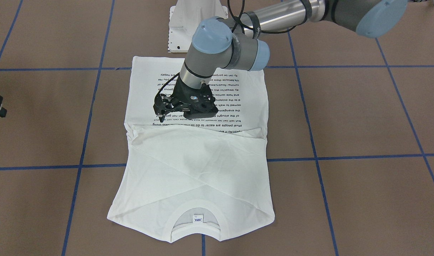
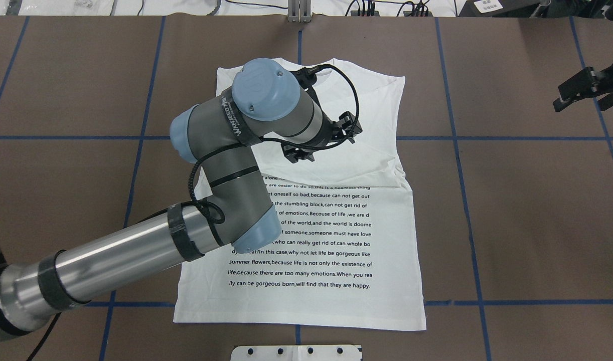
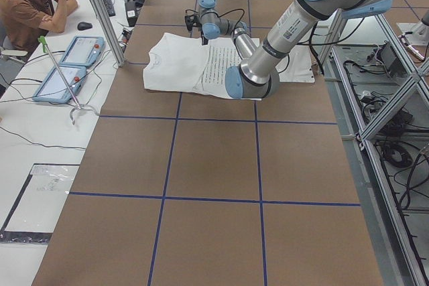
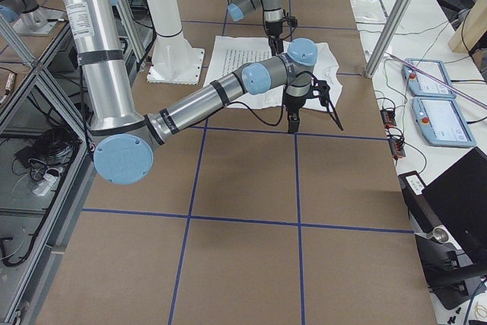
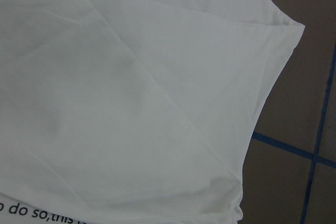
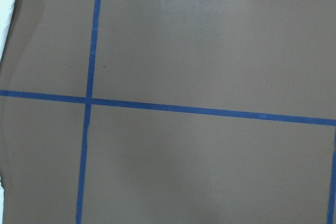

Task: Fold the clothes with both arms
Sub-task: 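Release the sleeve and pull back the left gripper while the right arm approaches the hem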

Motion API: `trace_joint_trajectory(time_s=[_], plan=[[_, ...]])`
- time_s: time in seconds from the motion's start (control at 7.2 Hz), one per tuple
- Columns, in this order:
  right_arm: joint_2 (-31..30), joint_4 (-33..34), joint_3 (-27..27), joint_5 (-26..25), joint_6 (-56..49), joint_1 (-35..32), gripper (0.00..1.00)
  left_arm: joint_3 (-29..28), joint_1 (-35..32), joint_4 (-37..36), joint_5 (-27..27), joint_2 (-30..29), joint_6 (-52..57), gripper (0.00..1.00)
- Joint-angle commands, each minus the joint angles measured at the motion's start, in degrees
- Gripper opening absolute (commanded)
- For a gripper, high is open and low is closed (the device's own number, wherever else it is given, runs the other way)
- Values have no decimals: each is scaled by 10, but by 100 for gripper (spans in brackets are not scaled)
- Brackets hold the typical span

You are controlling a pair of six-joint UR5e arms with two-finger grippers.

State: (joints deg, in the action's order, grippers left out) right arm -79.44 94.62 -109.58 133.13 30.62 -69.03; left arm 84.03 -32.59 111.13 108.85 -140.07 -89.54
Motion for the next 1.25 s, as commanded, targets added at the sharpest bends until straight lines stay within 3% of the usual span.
trace_joint_trajectory(time_s=[0.0,0.28,0.42,0.69,0.83,1.11], plan=[[-15,-93,-43,-42,213,111,100,184,-18,-93,1,141,127,100],[-41,-95,-113,-106,350,232,100,269,-35,-150,8,196,201,100],[-43,-101,-134,-183,437,320,100,296,-34,-152,8,218,202,100],[-70,-168,-136,-302,566,472,100,355,-34,-153,11,275,203,100],[-72,-167,-135,-347,604,523,100,359,-34,-153,11,278,202,100],[-79,-167,-132,-350,635,572,99,358,-33,-154,15,278,202,100]])
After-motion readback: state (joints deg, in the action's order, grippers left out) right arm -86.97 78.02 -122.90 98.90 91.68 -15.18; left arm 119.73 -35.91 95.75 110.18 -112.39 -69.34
